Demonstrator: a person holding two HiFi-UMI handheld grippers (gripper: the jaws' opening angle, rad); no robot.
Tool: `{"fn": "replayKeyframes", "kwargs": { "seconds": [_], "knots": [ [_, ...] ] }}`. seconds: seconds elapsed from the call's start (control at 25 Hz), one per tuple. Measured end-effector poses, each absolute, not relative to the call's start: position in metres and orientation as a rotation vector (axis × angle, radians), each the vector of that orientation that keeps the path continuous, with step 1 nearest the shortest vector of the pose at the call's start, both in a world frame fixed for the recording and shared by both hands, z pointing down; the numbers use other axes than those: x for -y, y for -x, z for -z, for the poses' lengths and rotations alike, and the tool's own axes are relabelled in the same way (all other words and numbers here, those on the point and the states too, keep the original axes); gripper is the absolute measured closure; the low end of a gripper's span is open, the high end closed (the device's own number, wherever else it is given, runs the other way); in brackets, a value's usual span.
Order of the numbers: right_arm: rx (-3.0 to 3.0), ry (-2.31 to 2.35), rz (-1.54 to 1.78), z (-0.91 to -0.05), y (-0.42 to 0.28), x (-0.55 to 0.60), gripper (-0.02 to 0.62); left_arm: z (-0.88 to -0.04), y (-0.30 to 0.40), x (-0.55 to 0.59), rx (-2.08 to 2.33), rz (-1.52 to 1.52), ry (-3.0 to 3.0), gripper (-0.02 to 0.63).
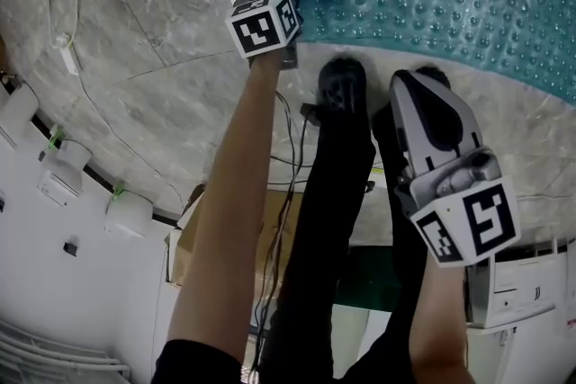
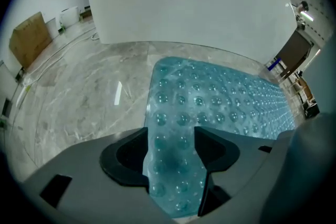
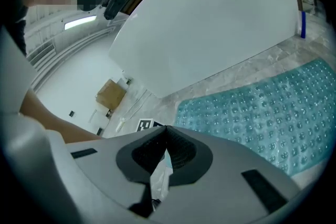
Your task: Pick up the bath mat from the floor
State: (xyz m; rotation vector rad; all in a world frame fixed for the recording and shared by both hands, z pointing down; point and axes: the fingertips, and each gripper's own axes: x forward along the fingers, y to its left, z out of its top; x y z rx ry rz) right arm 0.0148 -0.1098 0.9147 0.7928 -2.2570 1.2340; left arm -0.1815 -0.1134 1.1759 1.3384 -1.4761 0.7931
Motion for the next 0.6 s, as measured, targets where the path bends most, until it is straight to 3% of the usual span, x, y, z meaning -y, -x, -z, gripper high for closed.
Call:
{"fn": "replayKeyframes", "kwargs": {
  "seconds": [0.28,0.6],
  "knots": [
    [2.247,-0.793,-1.305,-0.918,-0.023,0.113,0.583,-1.2,0.183,0.118,1.41,-0.862,-1.353,0.242],
    [2.246,-0.787,-1.397,-0.918,-0.024,0.11,0.583,-1.208,0.177,0.112,1.438,-0.935,-1.323,0.232]
  ]
}}
